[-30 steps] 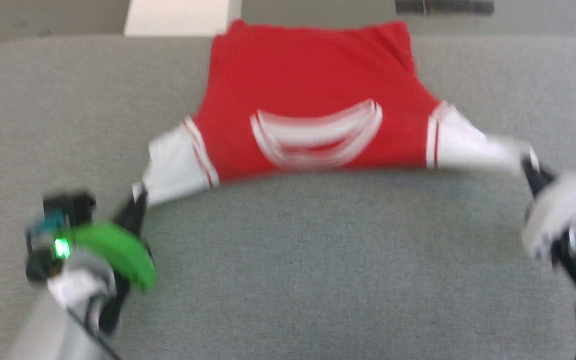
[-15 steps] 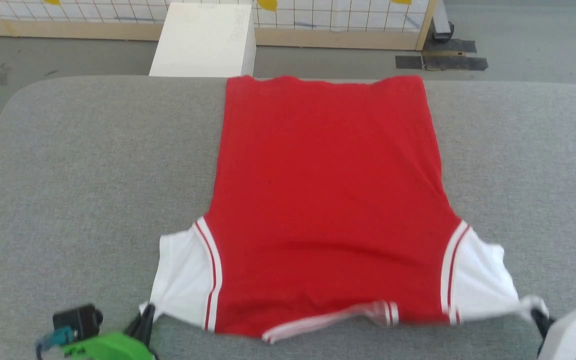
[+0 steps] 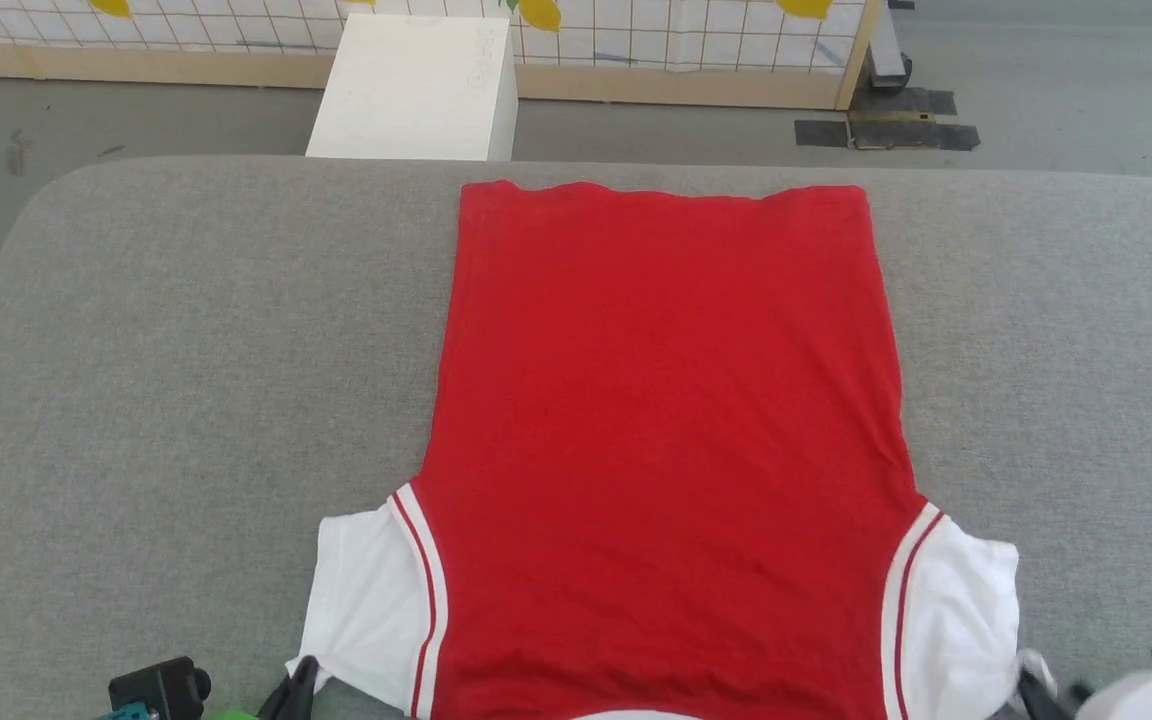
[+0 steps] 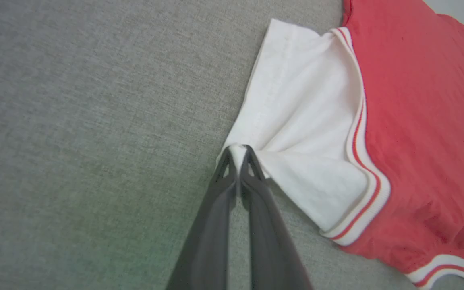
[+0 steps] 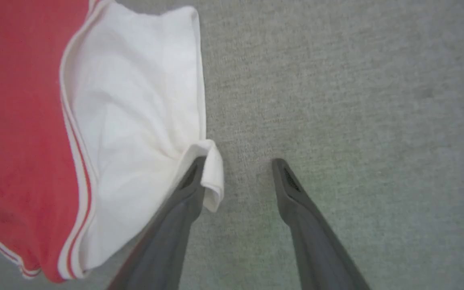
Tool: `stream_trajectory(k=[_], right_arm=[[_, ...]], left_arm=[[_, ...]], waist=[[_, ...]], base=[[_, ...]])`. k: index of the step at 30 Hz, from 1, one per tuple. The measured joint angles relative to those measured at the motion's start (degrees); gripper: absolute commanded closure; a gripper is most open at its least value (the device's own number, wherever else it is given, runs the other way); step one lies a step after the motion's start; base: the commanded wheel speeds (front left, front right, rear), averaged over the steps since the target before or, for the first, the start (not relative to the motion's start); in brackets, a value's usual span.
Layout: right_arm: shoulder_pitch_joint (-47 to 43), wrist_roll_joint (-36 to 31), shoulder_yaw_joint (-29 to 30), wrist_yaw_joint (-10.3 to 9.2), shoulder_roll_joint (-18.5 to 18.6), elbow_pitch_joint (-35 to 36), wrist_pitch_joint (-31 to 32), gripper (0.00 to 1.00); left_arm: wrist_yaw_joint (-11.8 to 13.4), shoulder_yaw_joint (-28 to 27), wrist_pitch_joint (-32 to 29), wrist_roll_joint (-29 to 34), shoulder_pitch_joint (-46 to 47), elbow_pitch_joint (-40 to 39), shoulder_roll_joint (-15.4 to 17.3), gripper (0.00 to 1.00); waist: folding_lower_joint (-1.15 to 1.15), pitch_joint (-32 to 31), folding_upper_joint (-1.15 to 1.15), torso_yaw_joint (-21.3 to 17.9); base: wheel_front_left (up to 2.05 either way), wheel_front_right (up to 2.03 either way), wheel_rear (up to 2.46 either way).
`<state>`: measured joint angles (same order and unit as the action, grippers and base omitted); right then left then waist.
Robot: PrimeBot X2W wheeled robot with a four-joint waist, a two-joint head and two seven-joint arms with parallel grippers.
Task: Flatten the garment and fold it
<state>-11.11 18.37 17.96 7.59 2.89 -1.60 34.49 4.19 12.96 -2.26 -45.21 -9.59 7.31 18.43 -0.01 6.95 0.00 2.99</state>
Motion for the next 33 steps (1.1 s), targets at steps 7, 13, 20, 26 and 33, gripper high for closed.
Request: stream_trajectory(k=[7, 13, 20, 26, 33], right_arm=[[10.5, -3.0, 2.4, -0.02, 0.1, 8.3, -14.4, 0.0], [25.3, -4.7, -1.9, -0.02, 4.4, 3.7, -23.1, 0.0], [43.7, -4.7, -5.5, -0.02, 9.3, -12.0, -23.0, 0.0], [58.3, -8.2, -8.2, -0.02, 12.8, -21.1, -17.2, 0.0], [67.7, -13.3, -6.8, -0.02, 14.7, -28.2, -2.6, 0.0]], left_arm=[[-0.1, 1.0, 0.2, 0.0, 1.0, -1.0, -0.5, 1.0], [-0.6, 1.5, 0.3, 0.3, 3.0, -2.1, -0.5, 1.0], [-0.7, 1.9, 0.8, 0.5, 6.3, -3.6, -0.8, 1.0], [-2.1, 2.2, 2.1, 0.8, 10.0, -4.2, -1.5, 1.0], [-4.2, 2.5, 4.6, 0.8, 13.2, -4.2, -2.6, 1.0]], waist=[[0.0, 1.1, 0.0, 1.1], [0.0, 4.0, 0.0, 2.1], [0.0, 9.3, 0.0, 3.9], [0.01, 15.1, 0.0, 5.8], [0.01, 21.8, 0.0, 8.5]], base=[[0.0, 0.0, 0.0], [0.0, 0.0, 0.0], [0.0, 0.0, 0.0], [0.0, 0.0, 0.0], [0.0, 0.0, 0.0]])
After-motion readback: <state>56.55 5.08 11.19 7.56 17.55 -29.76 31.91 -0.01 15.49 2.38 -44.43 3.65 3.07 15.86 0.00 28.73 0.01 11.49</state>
